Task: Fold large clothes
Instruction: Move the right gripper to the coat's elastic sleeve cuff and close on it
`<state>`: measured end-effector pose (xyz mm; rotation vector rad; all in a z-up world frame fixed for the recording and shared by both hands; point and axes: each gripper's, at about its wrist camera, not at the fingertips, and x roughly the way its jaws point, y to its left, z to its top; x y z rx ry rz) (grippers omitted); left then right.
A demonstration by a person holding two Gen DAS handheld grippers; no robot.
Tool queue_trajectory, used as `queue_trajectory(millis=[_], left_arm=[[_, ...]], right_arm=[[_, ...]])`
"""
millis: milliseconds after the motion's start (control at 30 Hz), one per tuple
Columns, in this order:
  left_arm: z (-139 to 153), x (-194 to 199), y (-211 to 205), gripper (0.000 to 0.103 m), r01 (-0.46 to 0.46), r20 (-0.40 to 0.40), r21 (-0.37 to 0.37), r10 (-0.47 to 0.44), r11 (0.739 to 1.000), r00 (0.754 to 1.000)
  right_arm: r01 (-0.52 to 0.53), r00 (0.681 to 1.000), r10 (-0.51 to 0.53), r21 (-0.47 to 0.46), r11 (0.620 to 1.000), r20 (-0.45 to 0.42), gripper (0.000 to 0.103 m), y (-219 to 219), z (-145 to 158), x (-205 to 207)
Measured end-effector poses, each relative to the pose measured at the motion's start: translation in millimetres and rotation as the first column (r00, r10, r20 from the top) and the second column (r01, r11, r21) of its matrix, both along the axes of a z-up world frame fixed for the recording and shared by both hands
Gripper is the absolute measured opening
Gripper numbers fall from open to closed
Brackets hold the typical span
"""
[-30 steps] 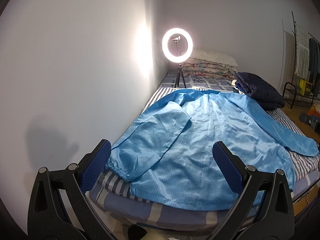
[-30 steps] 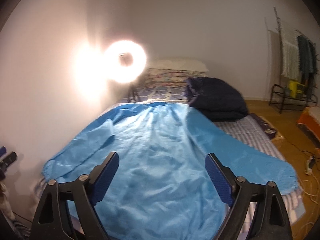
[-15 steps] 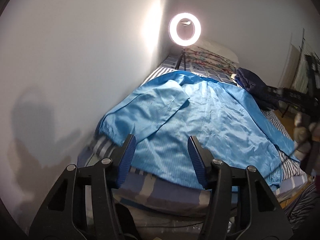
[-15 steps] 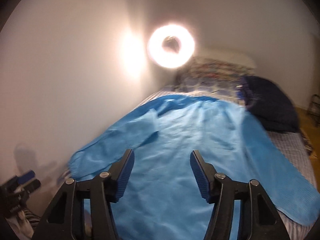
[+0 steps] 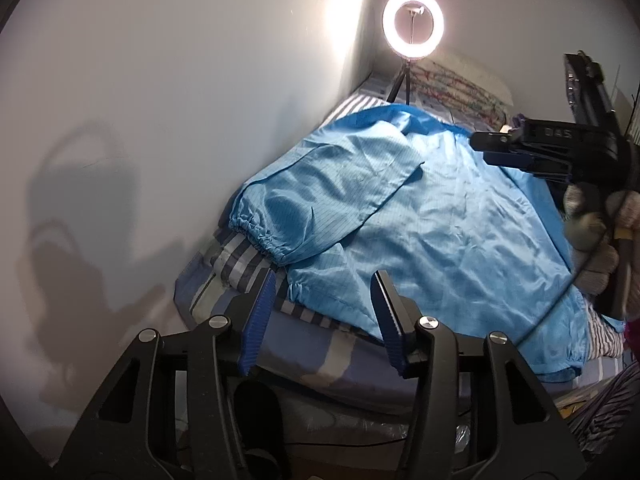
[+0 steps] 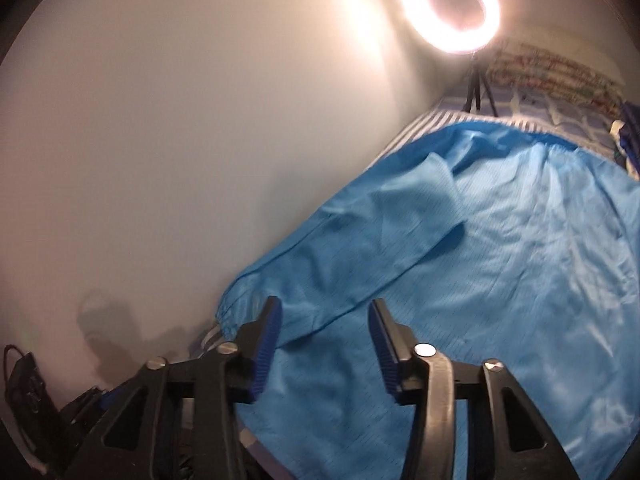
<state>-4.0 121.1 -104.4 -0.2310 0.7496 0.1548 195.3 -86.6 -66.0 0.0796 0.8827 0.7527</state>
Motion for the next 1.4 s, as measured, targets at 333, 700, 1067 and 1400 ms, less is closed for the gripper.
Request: queue_trajectory(millis=[333, 700, 1067, 1400], left_arm=[[-33.8, 40.9, 30.3, 0.051, -0.134, -0.098, -0.145, 0.12, 0.98, 0.988], [-25.9, -13.3, 23.7, 0.049, -0.238, -0.031, -0.144, 0.236, 0.961, 0.971], [-33.3, -57.6, 42.8, 0.048, -0.218, -0.017, -0.163, 0.218, 0.962, 0.976], [-37.8, -66.7, 66.2, 0.046, -0.212, 0.015, -0.205, 0.219, 0.956, 0.976]], right_arm=[[-0.037, 0.998, 0.039, 0.052, 0.998, -0.04, 0.041, -19.6, -14.0, 9.6], [-0.331, 0.94, 0.33, 0.008, 0.944, -0.089, 0.056, 80.7, -43.3, 12.8], [-0.45, 0.875, 0.439, -0.009, 0.893, -0.204, 0.056, 208.7, -81.6, -5.9], [-0.412, 0.902, 0.371, -0.185, 0.892, -0.221, 0.055, 261.0, -127.5, -10.5]])
